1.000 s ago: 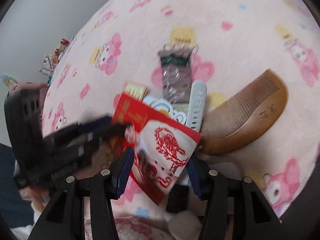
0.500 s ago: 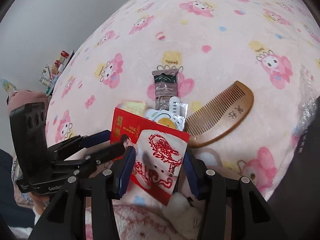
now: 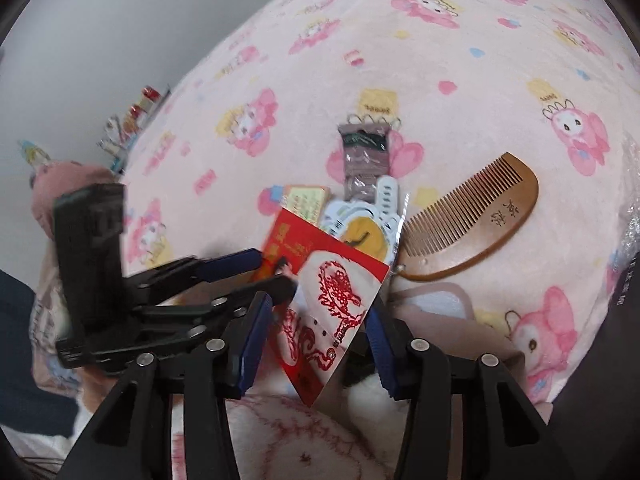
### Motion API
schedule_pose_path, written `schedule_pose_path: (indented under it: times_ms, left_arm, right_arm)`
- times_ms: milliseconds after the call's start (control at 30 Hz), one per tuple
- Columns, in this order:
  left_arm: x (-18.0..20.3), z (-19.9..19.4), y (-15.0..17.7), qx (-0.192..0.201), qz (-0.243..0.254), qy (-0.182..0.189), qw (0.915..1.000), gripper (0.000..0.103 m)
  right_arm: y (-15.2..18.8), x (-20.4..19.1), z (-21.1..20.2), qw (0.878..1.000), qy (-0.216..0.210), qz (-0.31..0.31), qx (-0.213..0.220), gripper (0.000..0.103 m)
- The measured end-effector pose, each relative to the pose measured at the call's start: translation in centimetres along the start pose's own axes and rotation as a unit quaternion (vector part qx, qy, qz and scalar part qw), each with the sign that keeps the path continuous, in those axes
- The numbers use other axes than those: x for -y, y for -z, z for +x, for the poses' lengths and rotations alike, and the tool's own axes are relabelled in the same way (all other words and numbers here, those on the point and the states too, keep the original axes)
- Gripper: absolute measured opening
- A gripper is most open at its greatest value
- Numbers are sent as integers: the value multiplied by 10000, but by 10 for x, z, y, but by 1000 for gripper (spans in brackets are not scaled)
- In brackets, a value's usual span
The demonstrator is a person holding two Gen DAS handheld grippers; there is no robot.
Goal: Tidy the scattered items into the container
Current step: 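Lift the red photo card off the bedspread with the right gripper, then carry the red card over the black box and release it inside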
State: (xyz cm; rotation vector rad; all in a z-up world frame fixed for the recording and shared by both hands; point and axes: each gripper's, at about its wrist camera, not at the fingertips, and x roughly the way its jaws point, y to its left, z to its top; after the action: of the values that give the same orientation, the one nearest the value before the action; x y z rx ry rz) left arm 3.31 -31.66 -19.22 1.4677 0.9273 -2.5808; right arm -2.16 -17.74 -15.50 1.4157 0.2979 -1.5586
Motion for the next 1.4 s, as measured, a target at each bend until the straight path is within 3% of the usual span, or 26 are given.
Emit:
schedule_pose_path:
  times_ms: [100,167,333,400,600,733,1033,1233,1400]
  left_arm:
    - [-8,-3,-1,195,-152,-553,9982,61]
    - [-19,-2,-3,191,-368,-675,9969,61]
    - [-28,2,1,15,-519,-154,9985,65]
    - [-24,-3,5,29,-412,-137,9991,65]
    - [-36,-22,10,144,-779,358,9962,62]
    - [-29,-37,9,338,-860,96,9957,51]
    - [41,-82,-1,689,-116,31,9976,36]
    - [122,-94,-3,700,582,411,9950,36]
    - [207,-72,-1,470,1245,781,9880,36]
  right_arm:
    - [2,3,-1,9999,142,62,59,23]
    - [2,3,-5,9998,121,60,125,18]
    - [0,-3,-7,9997,15,-154,187,16]
    - [-1,-2,-5,9995,168,-188,202,16]
    - [-2,12,8,9997,204,97,-42,19]
    - [1,13,1,9996,-69,220,147,19]
    - [13,9,-78,9946,141,289,987,19]
    - [50,25,-154,9849,316,565,1605,19]
    - [96,68,-211,9740,628,990,1937,19]
